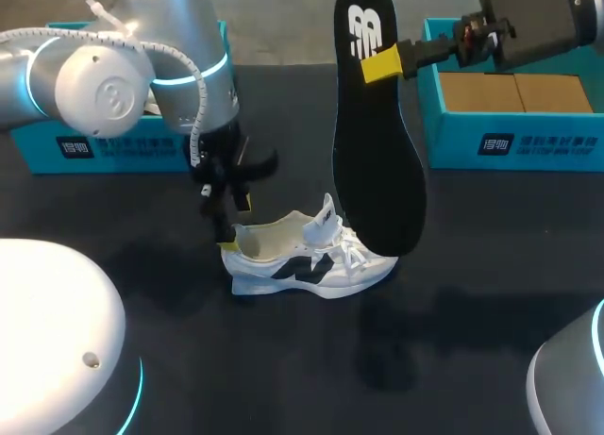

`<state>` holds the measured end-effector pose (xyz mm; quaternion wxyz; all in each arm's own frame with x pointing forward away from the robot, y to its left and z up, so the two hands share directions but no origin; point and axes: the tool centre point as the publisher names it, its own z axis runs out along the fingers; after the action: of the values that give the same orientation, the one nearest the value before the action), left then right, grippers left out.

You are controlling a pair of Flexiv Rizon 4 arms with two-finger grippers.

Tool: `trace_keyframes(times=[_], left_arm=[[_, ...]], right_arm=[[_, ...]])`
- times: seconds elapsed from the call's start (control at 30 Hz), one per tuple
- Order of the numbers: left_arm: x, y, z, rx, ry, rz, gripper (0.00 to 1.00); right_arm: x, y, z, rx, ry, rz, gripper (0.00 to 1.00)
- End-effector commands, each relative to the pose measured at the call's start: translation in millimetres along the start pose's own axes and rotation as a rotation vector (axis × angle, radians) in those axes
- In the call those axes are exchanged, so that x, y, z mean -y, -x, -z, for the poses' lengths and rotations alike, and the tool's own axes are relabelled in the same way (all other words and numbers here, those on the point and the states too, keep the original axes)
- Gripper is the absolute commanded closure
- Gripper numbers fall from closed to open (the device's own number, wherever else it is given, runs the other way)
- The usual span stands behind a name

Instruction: Take the shoe out of the shoebox, open the shoe tongue, remove and reinsert the insole, then place the shoe into the shoebox

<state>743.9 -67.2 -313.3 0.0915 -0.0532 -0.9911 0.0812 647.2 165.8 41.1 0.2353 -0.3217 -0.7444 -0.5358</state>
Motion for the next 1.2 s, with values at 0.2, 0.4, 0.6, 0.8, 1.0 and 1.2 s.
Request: trace_keyframes(times=[0.2, 0.4, 0.6, 0.8, 1.0, 1.2], left_arm=[[17, 9.5, -6, 0.033, 0.017, 0.013, 0.00], [31, 31.7, -19, 0.065, 0.027, 0.023, 0.00], [45, 50.8, -30, 0.080, 0.023, 0.033, 0.00], [60, 67.0, -40, 0.082, 0.011, 0.041, 0.00], [73, 76.7, -51, 0.077, 0.013, 0.036, 0.00], [78, 81.3, -63, 0.072, 0.007, 0.046, 0.00]], right_arm=[[-2.2, 0.5, -3, 0.000, -0.003, -0.002, 1.00], [-2.2, 0.5, -3, 0.000, -0.003, -0.002, 1.00], [-2.2, 0.5, -3, 0.000, -0.003, -0.002, 1.00], [-2.2, 0.5, -3, 0.000, -0.003, -0.002, 1.00], [-2.2, 0.5, -3, 0.000, -0.003, -0.002, 1.00], [-2.2, 0.5, -3, 0.000, -0.003, -0.002, 1.00]])
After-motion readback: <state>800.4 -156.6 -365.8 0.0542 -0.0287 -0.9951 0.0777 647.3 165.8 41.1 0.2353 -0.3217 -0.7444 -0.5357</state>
